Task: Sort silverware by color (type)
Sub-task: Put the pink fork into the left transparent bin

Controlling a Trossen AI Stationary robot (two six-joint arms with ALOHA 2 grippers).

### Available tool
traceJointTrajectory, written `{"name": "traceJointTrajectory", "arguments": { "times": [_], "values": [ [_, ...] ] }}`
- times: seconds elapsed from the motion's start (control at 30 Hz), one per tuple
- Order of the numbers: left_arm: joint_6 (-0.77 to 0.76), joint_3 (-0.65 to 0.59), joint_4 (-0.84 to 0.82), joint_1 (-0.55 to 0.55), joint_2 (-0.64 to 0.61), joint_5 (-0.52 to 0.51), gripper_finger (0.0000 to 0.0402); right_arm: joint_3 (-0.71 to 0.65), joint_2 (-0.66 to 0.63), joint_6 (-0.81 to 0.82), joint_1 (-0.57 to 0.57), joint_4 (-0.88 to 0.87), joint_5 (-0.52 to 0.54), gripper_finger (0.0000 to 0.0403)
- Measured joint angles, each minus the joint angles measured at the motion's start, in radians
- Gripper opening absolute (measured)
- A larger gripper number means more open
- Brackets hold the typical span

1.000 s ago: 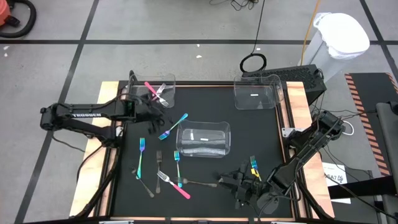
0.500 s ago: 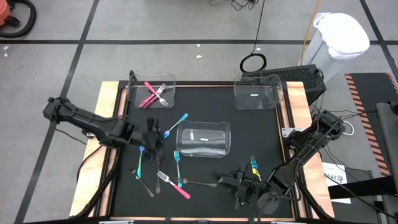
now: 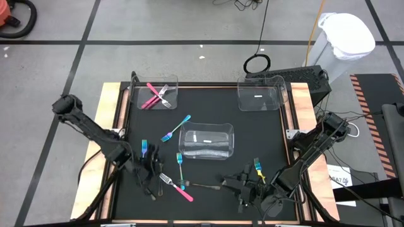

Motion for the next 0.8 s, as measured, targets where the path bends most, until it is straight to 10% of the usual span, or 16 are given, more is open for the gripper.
{"name": "traceJointTrajectory", "arguments": {
  "times": [0.8],
  "values": [
    [0.209, 0.0, 0.077, -0.146, 0.292, -0.11, 0.0225, 0.0, 0.084, 0.211, 0.007, 0.094, -0.053, 0.0164]
  ]
}}
